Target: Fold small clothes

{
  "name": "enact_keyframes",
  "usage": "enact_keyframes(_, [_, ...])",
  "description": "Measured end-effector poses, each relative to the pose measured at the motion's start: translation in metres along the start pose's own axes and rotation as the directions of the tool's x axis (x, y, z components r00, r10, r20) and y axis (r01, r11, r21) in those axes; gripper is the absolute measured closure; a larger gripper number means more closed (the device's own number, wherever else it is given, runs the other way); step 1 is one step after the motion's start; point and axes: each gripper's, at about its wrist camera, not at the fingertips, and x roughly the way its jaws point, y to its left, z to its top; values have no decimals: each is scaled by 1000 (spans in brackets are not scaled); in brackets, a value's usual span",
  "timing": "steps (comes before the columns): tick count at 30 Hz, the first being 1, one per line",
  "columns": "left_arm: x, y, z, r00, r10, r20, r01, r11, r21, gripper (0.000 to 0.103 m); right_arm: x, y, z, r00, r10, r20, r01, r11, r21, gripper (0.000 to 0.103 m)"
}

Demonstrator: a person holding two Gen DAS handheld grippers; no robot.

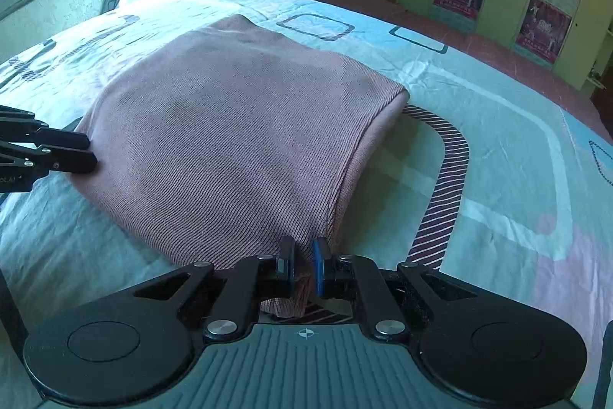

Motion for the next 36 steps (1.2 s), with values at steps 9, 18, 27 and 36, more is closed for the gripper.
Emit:
enact_keyframes(9, [-39, -14, -11, 998, 22, 55, -18, 998, -65, 78, -52, -4, -14, 997, 42, 67, -52, 986, 160, 95])
enact_keyframes(18, [-69, -60, -36, 994, 69, 84, -58, 990, -125, 41, -99, 8, -55, 996, 13, 84, -34, 966, 255, 94])
enact_keyframes(27, [-127, -109, -61, 972, 155, 176, -139, 985, -101, 1, -162, 29, -93, 979, -105, 175, 53, 959, 278, 0])
enact_keyframes(36, [-195, -137, -70, 975, 130, 178, -117, 990, -81, 1, -246, 66, -118, 960, -157, 232, 85, 953, 292, 0])
